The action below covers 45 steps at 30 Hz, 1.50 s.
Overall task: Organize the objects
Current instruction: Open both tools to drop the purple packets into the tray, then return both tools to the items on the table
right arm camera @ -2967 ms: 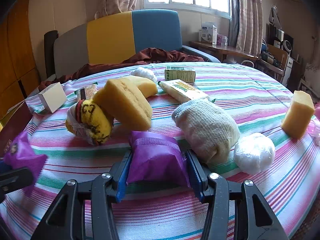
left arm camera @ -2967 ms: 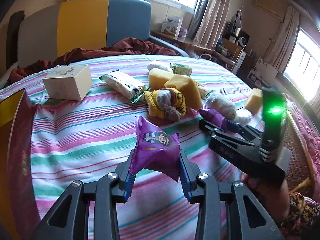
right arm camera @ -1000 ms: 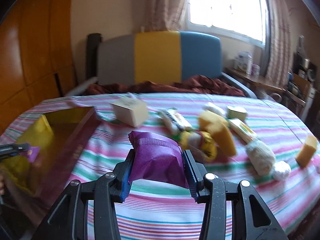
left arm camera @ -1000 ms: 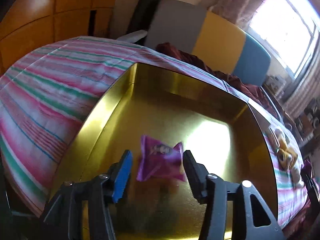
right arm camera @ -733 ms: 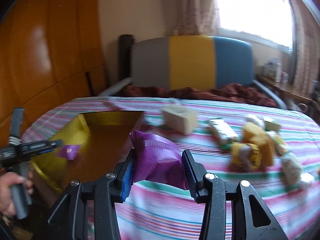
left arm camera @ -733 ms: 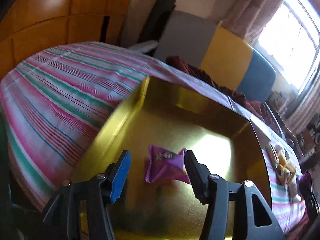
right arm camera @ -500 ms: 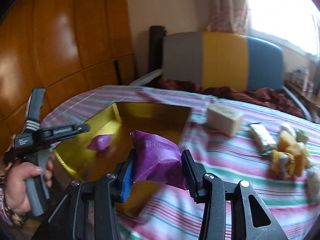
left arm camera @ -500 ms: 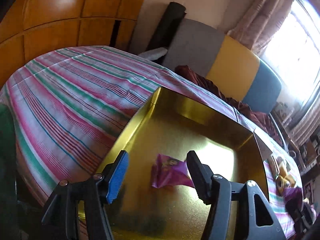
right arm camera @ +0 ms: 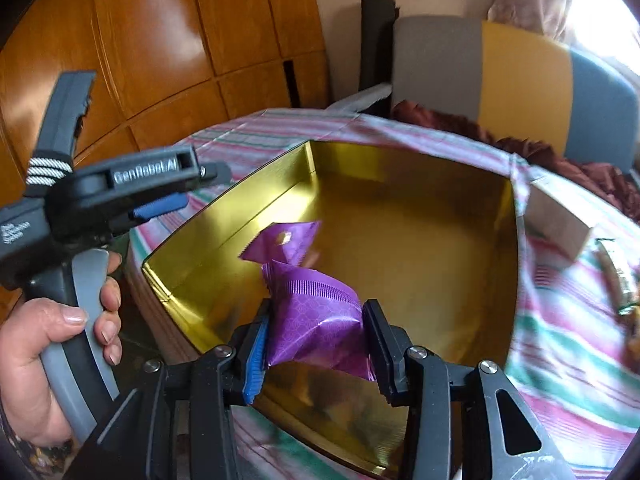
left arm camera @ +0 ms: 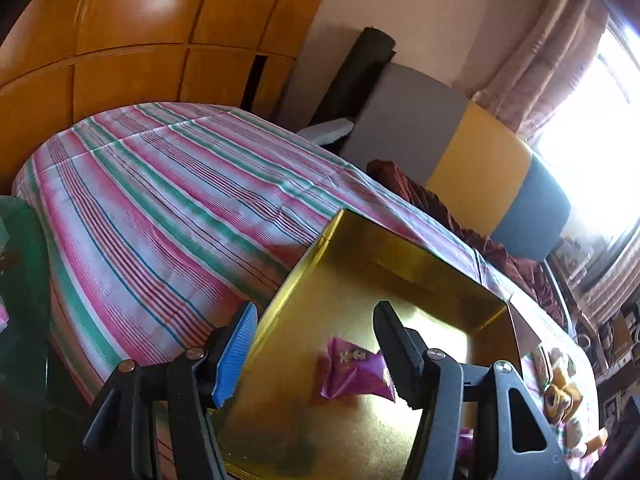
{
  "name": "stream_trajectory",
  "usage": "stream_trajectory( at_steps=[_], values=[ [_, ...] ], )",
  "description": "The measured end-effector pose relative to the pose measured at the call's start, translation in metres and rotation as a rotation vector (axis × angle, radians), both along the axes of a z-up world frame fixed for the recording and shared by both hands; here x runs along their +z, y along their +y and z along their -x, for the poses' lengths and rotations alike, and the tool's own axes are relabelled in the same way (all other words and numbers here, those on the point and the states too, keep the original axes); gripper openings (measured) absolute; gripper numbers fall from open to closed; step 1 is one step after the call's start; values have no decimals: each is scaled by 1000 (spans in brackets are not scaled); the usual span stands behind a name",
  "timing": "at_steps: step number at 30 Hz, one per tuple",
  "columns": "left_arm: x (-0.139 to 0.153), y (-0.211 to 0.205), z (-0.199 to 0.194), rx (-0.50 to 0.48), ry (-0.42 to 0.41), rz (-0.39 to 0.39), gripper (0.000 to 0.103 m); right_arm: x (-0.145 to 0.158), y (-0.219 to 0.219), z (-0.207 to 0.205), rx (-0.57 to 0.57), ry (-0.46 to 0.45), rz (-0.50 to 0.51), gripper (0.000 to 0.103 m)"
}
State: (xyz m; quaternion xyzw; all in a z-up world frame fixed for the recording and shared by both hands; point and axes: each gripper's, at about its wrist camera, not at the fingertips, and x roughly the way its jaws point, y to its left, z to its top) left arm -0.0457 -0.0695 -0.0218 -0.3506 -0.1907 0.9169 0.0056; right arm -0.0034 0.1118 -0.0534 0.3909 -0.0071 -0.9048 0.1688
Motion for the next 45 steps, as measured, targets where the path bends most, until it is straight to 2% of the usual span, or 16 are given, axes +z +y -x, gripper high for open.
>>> stream_trajectory(
  at_steps=[5,19,22,30,37,45],
  values=[
    [0,-7,2,21,-7,-18,62,-5,-11,3,3,-30,16,57],
    [-3,7,-2,-31,-17,-24,62,21,27,-14,-87,53,72,63],
    [-4,17,-2,-87,-16,-26,62,26,37,-15,-120,73,65,67],
    [-7,55,-9,-260,-27,-23,62,29,87,-20,-248,83,62,67],
    [2,82,-23,-388,3,-40,68,37,144,-29,-381,109,11,71],
    [9,120,-44,-534,26,-17,69,12,214,-59,-531,25,-51,72]
  ],
)
